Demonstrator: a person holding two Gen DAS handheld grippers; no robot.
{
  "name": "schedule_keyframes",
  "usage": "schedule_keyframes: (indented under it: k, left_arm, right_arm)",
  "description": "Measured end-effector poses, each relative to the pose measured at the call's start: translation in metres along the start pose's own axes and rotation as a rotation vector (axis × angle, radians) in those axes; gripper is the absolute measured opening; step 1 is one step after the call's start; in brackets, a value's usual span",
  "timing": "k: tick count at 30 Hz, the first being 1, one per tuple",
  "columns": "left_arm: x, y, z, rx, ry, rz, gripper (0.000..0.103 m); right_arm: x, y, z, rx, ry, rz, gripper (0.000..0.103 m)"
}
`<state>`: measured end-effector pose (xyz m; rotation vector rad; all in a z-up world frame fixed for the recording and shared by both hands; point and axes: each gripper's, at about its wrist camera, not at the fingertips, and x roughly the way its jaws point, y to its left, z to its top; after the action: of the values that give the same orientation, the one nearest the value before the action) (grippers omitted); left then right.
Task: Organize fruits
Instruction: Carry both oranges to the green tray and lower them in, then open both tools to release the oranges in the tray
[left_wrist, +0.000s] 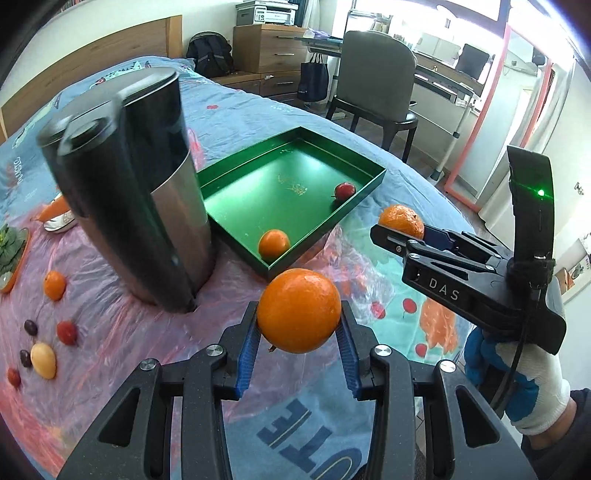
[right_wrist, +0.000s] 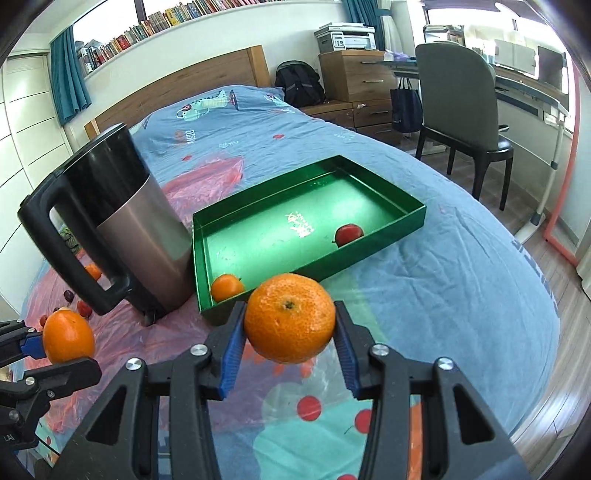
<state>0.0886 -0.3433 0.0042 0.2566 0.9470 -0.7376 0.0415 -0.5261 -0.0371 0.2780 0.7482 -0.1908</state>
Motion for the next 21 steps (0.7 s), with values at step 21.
schedule_keyframes:
  k: [21]
  left_arm:
    - [0.162,0.004,0.085,0.058,0.114,0.137,0.035]
  right_arm:
    - [0.139,-0.042,0.086,-0.134,0.038,-0.135,0.053]
